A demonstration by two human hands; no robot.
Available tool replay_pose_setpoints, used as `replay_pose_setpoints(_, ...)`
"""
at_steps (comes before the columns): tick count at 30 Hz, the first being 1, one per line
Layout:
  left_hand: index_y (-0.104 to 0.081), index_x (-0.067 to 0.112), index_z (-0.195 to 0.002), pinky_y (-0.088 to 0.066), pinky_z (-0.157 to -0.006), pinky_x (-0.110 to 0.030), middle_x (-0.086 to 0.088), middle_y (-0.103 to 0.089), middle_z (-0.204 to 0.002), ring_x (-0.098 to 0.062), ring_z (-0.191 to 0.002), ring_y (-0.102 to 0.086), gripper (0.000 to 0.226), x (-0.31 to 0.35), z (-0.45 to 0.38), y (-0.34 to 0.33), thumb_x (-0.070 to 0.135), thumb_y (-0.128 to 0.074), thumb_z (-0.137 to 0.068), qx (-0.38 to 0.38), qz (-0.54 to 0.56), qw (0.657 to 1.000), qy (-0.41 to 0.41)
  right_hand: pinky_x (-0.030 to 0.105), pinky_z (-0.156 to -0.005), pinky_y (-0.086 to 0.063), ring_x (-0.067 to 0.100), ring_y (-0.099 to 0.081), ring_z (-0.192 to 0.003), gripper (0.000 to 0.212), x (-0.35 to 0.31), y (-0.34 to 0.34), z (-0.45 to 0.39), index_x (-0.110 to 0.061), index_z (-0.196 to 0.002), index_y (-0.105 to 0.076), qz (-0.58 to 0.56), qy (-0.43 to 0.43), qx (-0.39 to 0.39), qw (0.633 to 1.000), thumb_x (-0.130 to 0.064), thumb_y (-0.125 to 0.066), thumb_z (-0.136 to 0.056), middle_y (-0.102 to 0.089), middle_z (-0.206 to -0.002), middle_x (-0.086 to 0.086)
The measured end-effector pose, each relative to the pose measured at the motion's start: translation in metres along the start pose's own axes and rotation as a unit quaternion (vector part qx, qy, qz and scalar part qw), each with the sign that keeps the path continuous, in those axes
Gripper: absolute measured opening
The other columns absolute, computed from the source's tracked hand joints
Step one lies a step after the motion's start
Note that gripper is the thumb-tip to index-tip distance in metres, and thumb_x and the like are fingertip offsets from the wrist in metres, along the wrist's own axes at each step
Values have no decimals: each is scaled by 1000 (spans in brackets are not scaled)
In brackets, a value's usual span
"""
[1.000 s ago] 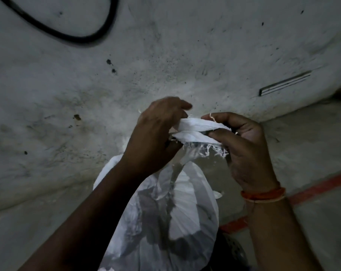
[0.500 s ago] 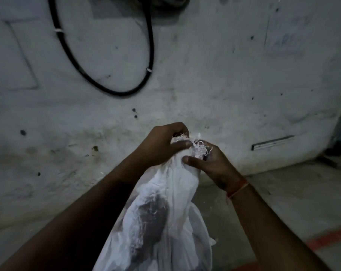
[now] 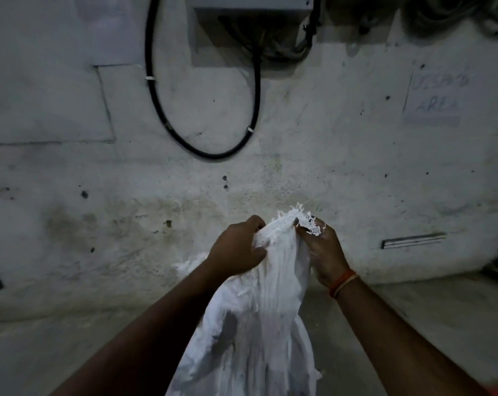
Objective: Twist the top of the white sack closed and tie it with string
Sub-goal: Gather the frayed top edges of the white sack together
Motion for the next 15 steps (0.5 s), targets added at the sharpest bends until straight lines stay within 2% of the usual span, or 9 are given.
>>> replay_pose_setpoints(2,-64,21,-112,-42,-73,-22,1,-73,-105,-19,-96,-68,34,-10,-2,9,28,-71,-80,-9,3,1000,4,30,-94,-54,14,-69,-104,24,1,9,-1,-12,-115,-70,-15,-1,24,1000,-5,-63,-94,-74,-110,1)
replay_pose_setpoints(4,-71,20,-105,-45,-74,-24,0,-74,-100,-17,-93,-68,24,-17,-3,15,34,-71,-85,-31,3,999,13,31,-91,-55,18,-70,-104,22,3,12,-1,-7,-115,-69,-42,-11,22,999,-4,-61,-95,-74,-112,8)
replay_pose_setpoints(6,-72,14,-98,-48,-74,-31,-6,-72,-93,-19,-86,-66,32,-15,-2,16,44,-64,-90,-55,7,998,8,38,-96,-52,27,-67,-109,25,7,13,-3,-1,-119,-66,-60,-19,23,998,-4,-58,-96,-70,-119,16)
replay_pose_setpoints(8,-69,14,-102,-43,-75,-30,-8,-67,-96,-21,-90,-62,38,-14,3,13,48,-57,-90,-65,36,997,9,41,-99,-49,31,-65,-112,25,10,12,-4,-1,-119,-66,-69,-27,16,997,-4,-57,-96,-69,-119,16)
replay_pose_setpoints(10,-64,17,-106,-41,-78,-29,-5,-66,-102,-21,-95,-61,29,-15,10,9,41,-56,-93,-71,102,992,25,41,-98,-50,28,-67,-108,23,10,7,-3,-9,-108,-72,-69,-35,0,997,-2,-54,-96,-73,-112,10)
replay_pose_setpoints(12,-57,18,-111,-42,-78,-30,-3,-65,-105,-21,-95,-60,20,-15,15,7,32,-58,-97,-88,145,985,39,35,-91,-53,21,-71,-101,31,8,2,0,-15,-99,-75,-66,-42,-10,997,3,-50,-97,-77,-103,3)
replay_pose_setpoints(13,-51,17,-116,-42,-76,-30,-4,-63,-105,-21,-92,-59,23,-14,16,6,27,-59,-97,-98,140,985,38,35,-89,-54,20,-71,-99,32,7,1,0,-16,-97,-76,-66,-45,-16,997,4,-50,-97,-77,-101,2)
replay_pose_setpoints(15,-39,17,-125,-40,-69,-31,-11,-60,-96,-20,-79,-55,38,-8,18,6,19,-60,-94,-114,116,987,20,42,-93,-54,27,-71,-102,25,8,-1,1,-13,-98,-74,-68,-46,-20,996,0,-53,-97,-76,-103,8)
Point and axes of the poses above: each hand's wrist, its own z-axis away from the middle knuckle, its own y-axis out of the back of the hand, x = y × z, the point moved 5 cm from there along -z, towards the middle knuckle
